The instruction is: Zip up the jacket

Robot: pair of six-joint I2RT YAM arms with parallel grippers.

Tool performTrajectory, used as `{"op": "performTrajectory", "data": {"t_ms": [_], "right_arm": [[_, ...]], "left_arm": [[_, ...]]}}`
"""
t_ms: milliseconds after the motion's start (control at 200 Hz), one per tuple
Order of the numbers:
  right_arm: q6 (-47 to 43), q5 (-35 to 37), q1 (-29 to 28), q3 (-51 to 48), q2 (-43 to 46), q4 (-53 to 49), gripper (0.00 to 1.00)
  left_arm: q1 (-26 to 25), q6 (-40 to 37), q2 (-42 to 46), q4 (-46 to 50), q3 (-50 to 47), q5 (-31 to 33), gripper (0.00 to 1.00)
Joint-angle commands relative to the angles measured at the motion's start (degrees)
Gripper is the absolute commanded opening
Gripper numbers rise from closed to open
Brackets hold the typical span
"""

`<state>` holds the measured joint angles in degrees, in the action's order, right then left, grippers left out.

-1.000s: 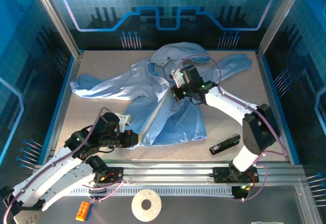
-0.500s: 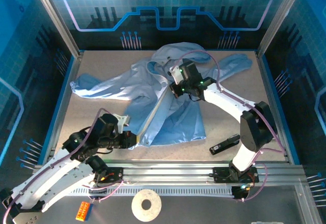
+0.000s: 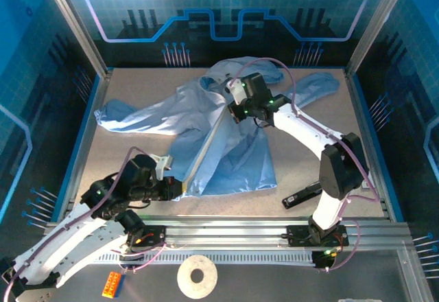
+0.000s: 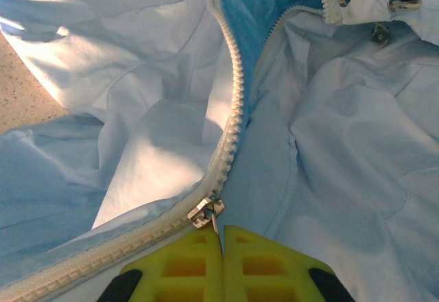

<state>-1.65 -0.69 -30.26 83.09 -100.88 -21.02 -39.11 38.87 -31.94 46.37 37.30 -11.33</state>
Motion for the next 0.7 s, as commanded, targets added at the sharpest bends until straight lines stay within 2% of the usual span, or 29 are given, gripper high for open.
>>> {"op": "performTrajectory", "data": {"t_ms": [0,695], "right_arm": [[-0.5,6.0,3.2,3.7,-0.6,2.6,0.00],[-2.6,4.7,5.8,10.2,-2.7,0.3,0.00]], "left_arm": [[-0.2,0.5,0.8,7.9,1.2,-2.2,0.00],[-0.2,0.5,0.8,8.0,1.2,-1.9,0.00]]}}
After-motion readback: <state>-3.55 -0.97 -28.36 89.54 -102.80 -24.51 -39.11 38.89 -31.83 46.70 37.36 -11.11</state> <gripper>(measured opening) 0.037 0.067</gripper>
